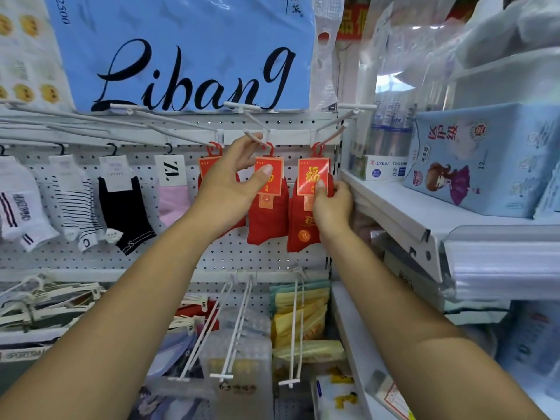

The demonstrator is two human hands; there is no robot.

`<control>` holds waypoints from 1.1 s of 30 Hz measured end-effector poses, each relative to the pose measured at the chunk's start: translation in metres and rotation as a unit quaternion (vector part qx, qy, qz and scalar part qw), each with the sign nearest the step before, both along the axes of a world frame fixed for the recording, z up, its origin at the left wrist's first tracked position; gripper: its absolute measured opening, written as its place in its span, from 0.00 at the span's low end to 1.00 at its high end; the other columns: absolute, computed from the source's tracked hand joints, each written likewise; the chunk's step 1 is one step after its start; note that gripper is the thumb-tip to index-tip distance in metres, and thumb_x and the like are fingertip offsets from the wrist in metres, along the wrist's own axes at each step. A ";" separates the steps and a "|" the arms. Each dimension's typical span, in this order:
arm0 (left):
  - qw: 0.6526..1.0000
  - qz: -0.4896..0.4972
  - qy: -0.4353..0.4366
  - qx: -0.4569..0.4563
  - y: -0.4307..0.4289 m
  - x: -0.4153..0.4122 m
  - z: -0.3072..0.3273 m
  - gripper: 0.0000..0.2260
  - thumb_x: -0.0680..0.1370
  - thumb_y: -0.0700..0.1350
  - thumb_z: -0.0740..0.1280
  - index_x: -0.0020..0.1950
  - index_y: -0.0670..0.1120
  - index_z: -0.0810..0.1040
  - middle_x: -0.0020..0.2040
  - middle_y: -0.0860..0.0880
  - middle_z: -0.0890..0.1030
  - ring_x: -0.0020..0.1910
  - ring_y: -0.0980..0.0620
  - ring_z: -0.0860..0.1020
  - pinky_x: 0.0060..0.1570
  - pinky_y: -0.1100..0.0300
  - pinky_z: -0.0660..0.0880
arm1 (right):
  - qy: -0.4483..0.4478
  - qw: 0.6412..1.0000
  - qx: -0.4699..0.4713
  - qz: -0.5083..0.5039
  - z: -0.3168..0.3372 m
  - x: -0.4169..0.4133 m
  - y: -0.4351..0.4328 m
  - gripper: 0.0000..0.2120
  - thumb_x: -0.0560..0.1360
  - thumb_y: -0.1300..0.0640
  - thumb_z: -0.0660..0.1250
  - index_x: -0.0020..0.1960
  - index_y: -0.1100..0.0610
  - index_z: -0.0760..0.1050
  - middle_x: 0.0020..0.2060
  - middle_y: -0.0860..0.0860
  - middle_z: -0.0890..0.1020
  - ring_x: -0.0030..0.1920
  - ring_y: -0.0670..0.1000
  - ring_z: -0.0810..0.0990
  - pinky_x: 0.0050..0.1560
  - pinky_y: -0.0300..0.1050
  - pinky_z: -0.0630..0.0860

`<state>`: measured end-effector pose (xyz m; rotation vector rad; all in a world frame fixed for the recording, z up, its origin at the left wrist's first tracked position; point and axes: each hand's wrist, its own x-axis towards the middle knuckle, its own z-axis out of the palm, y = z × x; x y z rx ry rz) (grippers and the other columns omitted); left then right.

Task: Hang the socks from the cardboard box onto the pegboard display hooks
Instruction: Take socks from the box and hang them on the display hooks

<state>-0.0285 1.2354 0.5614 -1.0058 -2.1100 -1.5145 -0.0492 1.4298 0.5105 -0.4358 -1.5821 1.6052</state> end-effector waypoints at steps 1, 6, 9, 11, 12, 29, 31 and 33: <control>1.000 0.001 0.002 -0.003 0.000 0.000 0.000 0.24 0.82 0.48 0.68 0.77 0.58 0.67 0.68 0.67 0.73 0.70 0.65 0.71 0.67 0.62 0.66 | 0.003 1.000 0.009 0.003 -0.002 0.001 0.000 0.07 0.82 0.52 0.63 0.57 0.54 0.72 0.53 0.54 0.83 0.52 0.54 0.84 0.55 0.56 0.82; 0.999 0.013 0.012 -0.027 -0.004 -0.004 0.001 0.27 0.82 0.43 0.67 0.78 0.58 0.64 0.72 0.66 0.70 0.70 0.68 0.68 0.67 0.63 0.68 | -0.010 0.999 0.038 0.032 -0.015 0.007 0.002 0.13 0.82 0.53 0.64 0.66 0.53 0.70 0.48 0.40 0.77 0.52 0.47 0.79 0.51 0.46 0.79; 0.998 0.016 0.018 -0.054 -0.011 -0.006 -0.002 0.29 0.82 0.43 0.67 0.80 0.59 0.62 0.76 0.64 0.69 0.74 0.67 0.65 0.74 0.56 0.64 | -0.028 0.997 0.064 0.037 -0.028 0.016 0.001 0.19 0.82 0.53 0.65 0.70 0.53 0.67 0.50 0.38 0.73 0.52 0.43 0.75 0.47 0.37 0.73; 0.997 0.026 0.024 -0.065 -0.017 -0.006 -0.008 0.30 0.82 0.44 0.68 0.79 0.62 0.61 0.76 0.64 0.69 0.75 0.66 0.65 0.75 0.55 0.64 | -0.041 0.995 0.086 0.042 -0.036 0.027 -0.004 0.23 0.81 0.52 0.65 0.73 0.54 0.64 0.55 0.41 0.72 0.55 0.42 0.73 0.50 0.36 0.70; 0.997 0.033 0.025 -0.069 -0.021 -0.005 -0.013 0.29 0.81 0.46 0.69 0.78 0.64 0.62 0.76 0.64 0.69 0.75 0.65 0.65 0.75 0.54 0.64 | -0.046 0.993 0.102 0.043 -0.039 0.034 -0.007 0.24 0.81 0.51 0.66 0.74 0.54 0.63 0.57 0.42 0.72 0.57 0.42 0.72 0.53 0.37 0.70; 0.982 0.137 -0.022 -0.130 -0.250 0.062 -0.132 0.20 0.81 0.51 0.68 0.73 0.54 0.74 0.66 0.60 0.74 0.64 0.62 0.69 0.62 0.60 0.66 | -0.088 0.946 0.293 0.106 -0.080 0.133 -0.216 0.25 0.79 0.46 0.67 0.73 0.50 0.69 0.70 0.47 0.74 0.70 0.46 0.72 0.70 0.45 0.70; 0.975 0.162 -0.027 -0.148 -0.308 0.069 -0.146 0.19 0.81 0.51 0.68 0.73 0.54 0.75 0.66 0.60 0.75 0.65 0.61 0.70 0.63 0.61 0.66 | -0.091 0.938 0.304 0.138 -0.089 0.135 -0.268 0.25 0.79 0.48 0.68 0.73 0.52 0.69 0.70 0.49 0.75 0.69 0.47 0.72 0.70 0.47 0.70; 0.966 0.199 -0.026 -0.166 -0.366 0.076 -0.162 0.19 0.81 0.49 0.69 0.72 0.52 0.76 0.68 0.55 0.77 0.67 0.58 0.72 0.65 0.61 0.66 | -0.090 0.924 0.323 0.184 -0.101 0.136 -0.321 0.24 0.80 0.47 0.67 0.73 0.51 0.69 0.70 0.47 0.74 0.70 0.48 0.71 0.70 0.49 0.70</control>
